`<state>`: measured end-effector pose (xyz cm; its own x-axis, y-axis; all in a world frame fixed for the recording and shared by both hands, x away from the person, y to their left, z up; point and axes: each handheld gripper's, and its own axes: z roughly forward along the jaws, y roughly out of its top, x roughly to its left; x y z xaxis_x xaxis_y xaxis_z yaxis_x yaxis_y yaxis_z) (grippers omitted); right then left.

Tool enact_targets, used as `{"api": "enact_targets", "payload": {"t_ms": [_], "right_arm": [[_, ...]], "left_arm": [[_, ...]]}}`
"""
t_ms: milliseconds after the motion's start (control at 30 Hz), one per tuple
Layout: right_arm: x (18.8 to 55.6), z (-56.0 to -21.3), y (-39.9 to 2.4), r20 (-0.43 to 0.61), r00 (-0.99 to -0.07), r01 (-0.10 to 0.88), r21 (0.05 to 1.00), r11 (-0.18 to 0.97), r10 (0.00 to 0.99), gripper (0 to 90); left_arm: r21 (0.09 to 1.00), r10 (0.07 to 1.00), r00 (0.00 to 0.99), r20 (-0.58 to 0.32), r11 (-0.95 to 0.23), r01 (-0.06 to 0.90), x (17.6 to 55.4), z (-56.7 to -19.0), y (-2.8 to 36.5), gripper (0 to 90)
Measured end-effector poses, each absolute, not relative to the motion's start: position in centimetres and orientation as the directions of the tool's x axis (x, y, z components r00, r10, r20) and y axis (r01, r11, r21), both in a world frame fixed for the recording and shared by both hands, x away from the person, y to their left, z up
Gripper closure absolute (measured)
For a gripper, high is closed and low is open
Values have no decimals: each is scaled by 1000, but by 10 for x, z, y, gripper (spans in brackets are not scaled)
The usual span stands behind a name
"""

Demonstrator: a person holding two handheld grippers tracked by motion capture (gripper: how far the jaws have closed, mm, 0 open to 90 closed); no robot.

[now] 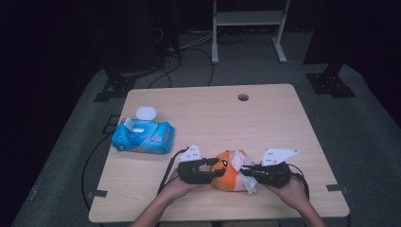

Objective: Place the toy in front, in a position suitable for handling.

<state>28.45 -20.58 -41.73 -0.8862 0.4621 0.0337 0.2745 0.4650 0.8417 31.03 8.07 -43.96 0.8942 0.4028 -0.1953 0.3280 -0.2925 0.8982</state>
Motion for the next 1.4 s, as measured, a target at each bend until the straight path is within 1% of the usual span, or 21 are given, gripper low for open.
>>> {"api": "enact_targets", "payload": {"t_ms": [67,133,233,300,467,567,700,833,900,967,1000,1067,1100,1167,1233,1400], "right_arm": [[282,-413,-206,29,-887,262,855,448,462,852],[278,-411,-197,26,-902,235,866,442,430,851],[275,-414,-178,-12,-920,200,844,498,391,851],[278,-415,-181,1,-919,215,840,498,395,852],[291,-413,-214,28,-857,285,859,426,515,851],[298,-418,-224,52,-838,329,843,426,544,850],[295,-424,-225,87,-860,344,827,446,502,850],[288,-427,-227,91,-872,343,814,469,481,850],[286,-421,-225,74,-874,325,825,463,481,850],[282,-414,-218,76,-892,285,859,425,446,849],[279,-411,-212,64,-902,262,866,427,426,849],[277,-409,-198,16,-918,217,856,470,396,848],[278,-411,-194,6,-921,212,846,489,389,848],[282,-416,-196,24,-924,226,838,496,381,848],[288,-419,-208,49,-918,253,838,484,394,848],[294,-420,-239,79,-870,320,842,435,486,847]], "left_arm": [[903,410,890,-200,-276,330,312,-440,79,514],[906,418,886,-200,-265,330,312,-440,77,516],[905,421,889,-180,-282,317,313,-441,76,520],[905,415,890,-190,-277,322,313,-442,78,523],[901,390,894,-220,-271,340,317,-445,83,524],[902,401,891,-212,-270,336,317,-445,83,510],[904,405,891,-204,-271,331,318,-444,84,490],[902,392,893,-220,-266,339,317,-445,82,491],[903,387,895,-223,-265,340,316,-445,80,496],[905,383,895,-227,-258,340,316,-444,78,499],[906,382,898,-220,-262,333,315,-444,77,501],[907,384,900,-205,-271,322,315,-444,77,504],[906,381,901,-206,-274,323,316,-445,79,507],[903,382,899,-212,-275,330,317,-446,82,514],[903,387,896,-217,-268,335,318,-446,83,516],[899,383,894,-233,-266,349,321,-448,86,517]]}}
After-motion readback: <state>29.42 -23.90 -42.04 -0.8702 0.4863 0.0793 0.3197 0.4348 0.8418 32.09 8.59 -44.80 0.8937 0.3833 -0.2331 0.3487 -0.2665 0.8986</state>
